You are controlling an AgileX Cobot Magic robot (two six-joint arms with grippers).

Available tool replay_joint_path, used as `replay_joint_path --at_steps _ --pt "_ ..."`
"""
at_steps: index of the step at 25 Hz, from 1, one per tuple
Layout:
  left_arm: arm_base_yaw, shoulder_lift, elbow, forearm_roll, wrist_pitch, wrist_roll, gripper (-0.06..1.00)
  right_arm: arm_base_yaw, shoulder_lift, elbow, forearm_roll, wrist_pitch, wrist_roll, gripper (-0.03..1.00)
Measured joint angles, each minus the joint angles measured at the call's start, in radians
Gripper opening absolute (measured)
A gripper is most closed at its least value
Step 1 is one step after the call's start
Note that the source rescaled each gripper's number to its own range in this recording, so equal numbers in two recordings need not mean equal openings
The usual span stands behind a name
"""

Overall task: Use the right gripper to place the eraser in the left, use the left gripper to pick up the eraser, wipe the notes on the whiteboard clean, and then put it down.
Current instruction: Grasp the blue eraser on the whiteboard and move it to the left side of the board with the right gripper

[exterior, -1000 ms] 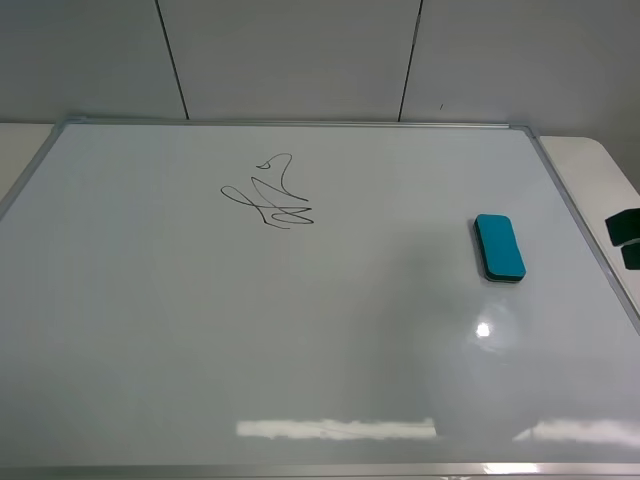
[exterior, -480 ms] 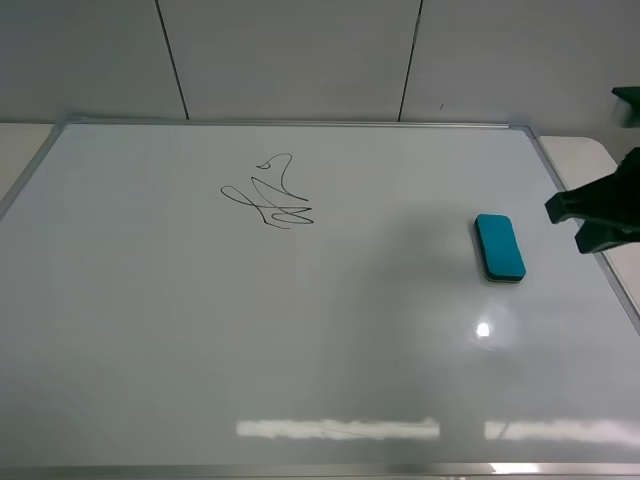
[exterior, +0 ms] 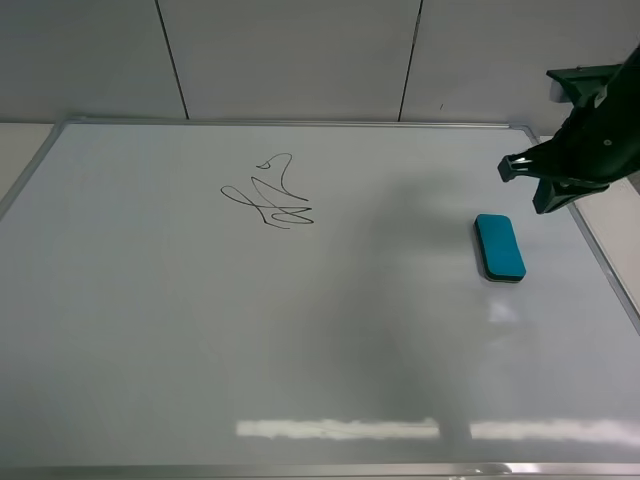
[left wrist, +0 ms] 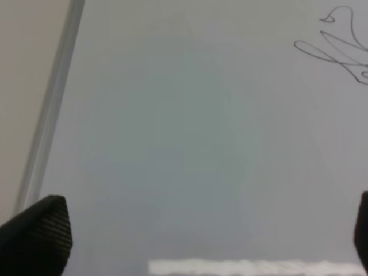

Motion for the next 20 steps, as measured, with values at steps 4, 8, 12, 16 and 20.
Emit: replay_joint_path --at_steps 4,8,12,16,20 --pt "0.000 0.000 0.000 0.000 0.000 0.000 1.00 0.000 0.083 -0.010 -0.001 -0.060 0.000 0.00" --pt "0.000 0.000 0.000 0.000 0.000 0.000 1.00 0.000 0.156 -0.012 -0.001 -0.107 0.000 0.00" --pt "0.000 0.000 0.000 0.000 0.000 0.000 1.00 0.002 0.233 -0.012 0.001 -0.153 0.000 0.00" --pt "0.000 0.000 0.000 0.000 0.000 0.000 1.00 0.004 0.259 -0.012 0.002 -0.176 -0.001 0.00" --pt "0.000 0.000 0.000 0.000 0.000 0.000 1.00 0.004 0.265 -0.012 0.002 -0.181 -0.003 0.00"
